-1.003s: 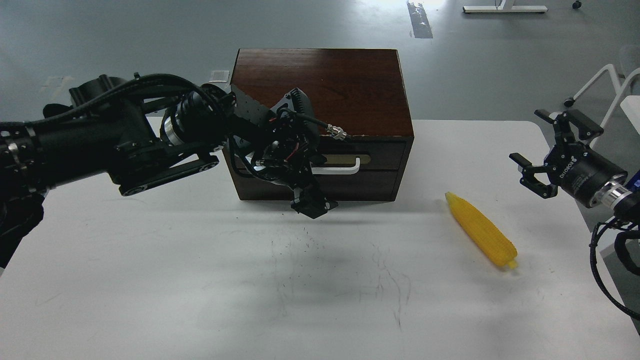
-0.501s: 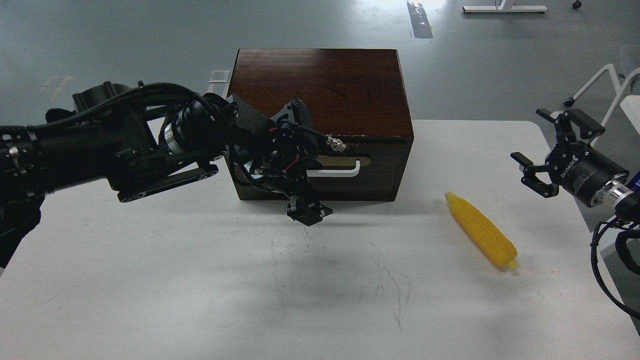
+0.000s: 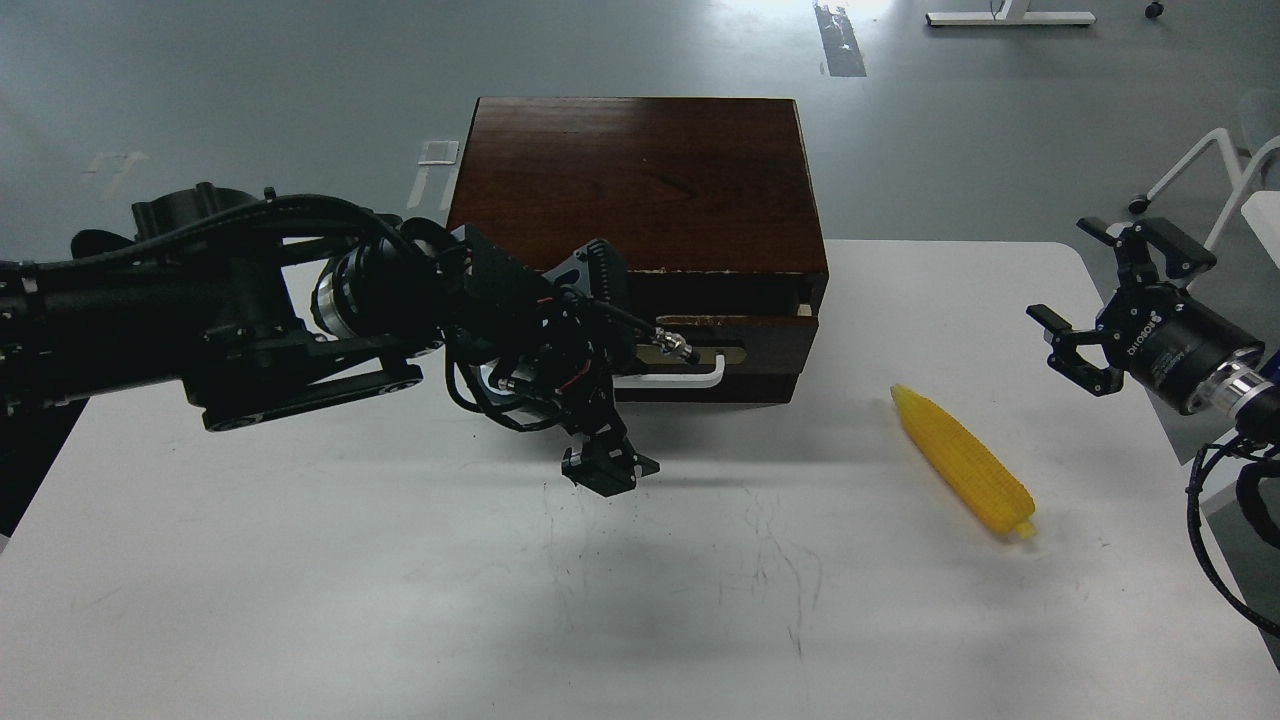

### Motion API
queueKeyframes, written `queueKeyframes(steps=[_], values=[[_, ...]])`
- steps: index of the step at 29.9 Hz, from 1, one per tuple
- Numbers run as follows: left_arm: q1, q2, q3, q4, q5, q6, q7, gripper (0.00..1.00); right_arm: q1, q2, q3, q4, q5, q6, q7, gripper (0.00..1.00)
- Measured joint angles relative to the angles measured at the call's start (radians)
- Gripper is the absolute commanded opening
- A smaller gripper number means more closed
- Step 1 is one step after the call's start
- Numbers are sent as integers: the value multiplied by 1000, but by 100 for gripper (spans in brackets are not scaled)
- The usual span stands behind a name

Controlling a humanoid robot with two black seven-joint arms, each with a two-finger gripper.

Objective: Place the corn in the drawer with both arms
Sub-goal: 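Pull the drawer toward the robot with the left gripper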

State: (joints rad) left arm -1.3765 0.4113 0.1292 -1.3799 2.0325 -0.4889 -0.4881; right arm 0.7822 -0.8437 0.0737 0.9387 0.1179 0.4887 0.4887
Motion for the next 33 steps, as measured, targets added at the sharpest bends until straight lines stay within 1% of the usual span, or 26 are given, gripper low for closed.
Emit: queueKeyframes(steps=[8, 12, 26, 33], values=[[0, 55, -1, -95, -7, 0, -1, 99, 0, 0, 0, 0, -1, 0, 0, 100], [-1, 74, -2, -123, -8, 0, -1, 99, 0, 0, 0, 0, -1, 0, 0, 100], [-8, 74, -5, -82, 7, 0, -1, 99, 0, 0, 0, 0, -1, 0, 0, 100], [-8, 74, -5, -80, 44, 0, -1, 99, -1, 0, -1, 1, -1, 0, 0, 100]])
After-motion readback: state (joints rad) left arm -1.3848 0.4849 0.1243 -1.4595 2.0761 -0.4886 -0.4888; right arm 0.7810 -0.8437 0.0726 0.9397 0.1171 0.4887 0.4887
